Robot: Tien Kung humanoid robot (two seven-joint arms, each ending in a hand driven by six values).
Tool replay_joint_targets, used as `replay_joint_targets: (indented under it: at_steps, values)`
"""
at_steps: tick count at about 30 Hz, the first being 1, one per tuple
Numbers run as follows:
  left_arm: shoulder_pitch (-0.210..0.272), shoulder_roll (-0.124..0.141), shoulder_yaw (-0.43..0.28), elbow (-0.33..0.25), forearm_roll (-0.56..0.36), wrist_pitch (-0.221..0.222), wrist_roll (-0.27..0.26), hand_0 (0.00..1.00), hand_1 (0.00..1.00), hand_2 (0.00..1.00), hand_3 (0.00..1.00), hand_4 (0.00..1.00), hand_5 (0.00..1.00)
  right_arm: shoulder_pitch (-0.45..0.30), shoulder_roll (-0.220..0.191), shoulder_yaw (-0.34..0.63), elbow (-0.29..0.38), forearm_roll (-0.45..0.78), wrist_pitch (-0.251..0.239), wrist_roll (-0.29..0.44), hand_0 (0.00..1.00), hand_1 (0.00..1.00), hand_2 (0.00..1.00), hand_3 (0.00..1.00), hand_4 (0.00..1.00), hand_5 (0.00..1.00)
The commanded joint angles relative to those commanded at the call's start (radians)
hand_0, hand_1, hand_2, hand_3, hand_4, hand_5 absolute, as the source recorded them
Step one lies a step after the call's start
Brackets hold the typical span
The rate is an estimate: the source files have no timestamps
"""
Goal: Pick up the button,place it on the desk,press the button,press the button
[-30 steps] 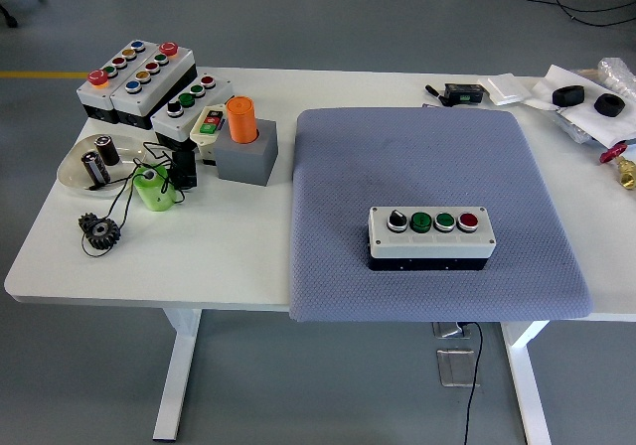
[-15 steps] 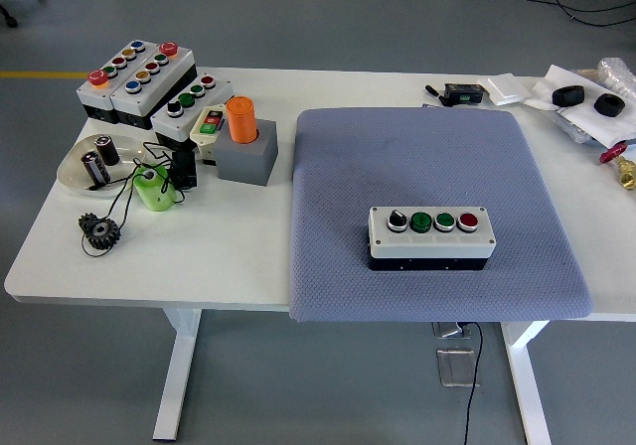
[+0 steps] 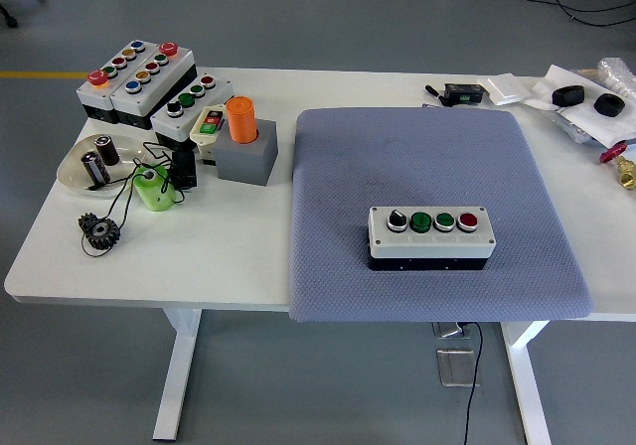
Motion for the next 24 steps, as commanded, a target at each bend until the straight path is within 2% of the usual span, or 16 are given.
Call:
replay_joint_targets:
  at_steps: [12, 24]
  values:
    - [0.003, 0.000, -0.009, 0.000, 0.015, 0.001, 0.002, 0.651, 0.710, 0.708, 0.511, 0.325, 0.998, -0.019, 0.023, 0.017, -0.040, -0.012, 0.036, 0.009, 0.829, 0.768, 0.793, 0.793, 0.625, 0.657]
    - [0.001, 0.000, 0.013, 0.000, -0.009, 0.000, -0.002, 0.651, 0.710, 0.707, 0.510, 0.325, 0.998, -0.047, 0.073, 0.049, -0.029, -0.050, 0.046, 0.006, 0.832, 0.769, 0.790, 0.785, 0.606, 0.659]
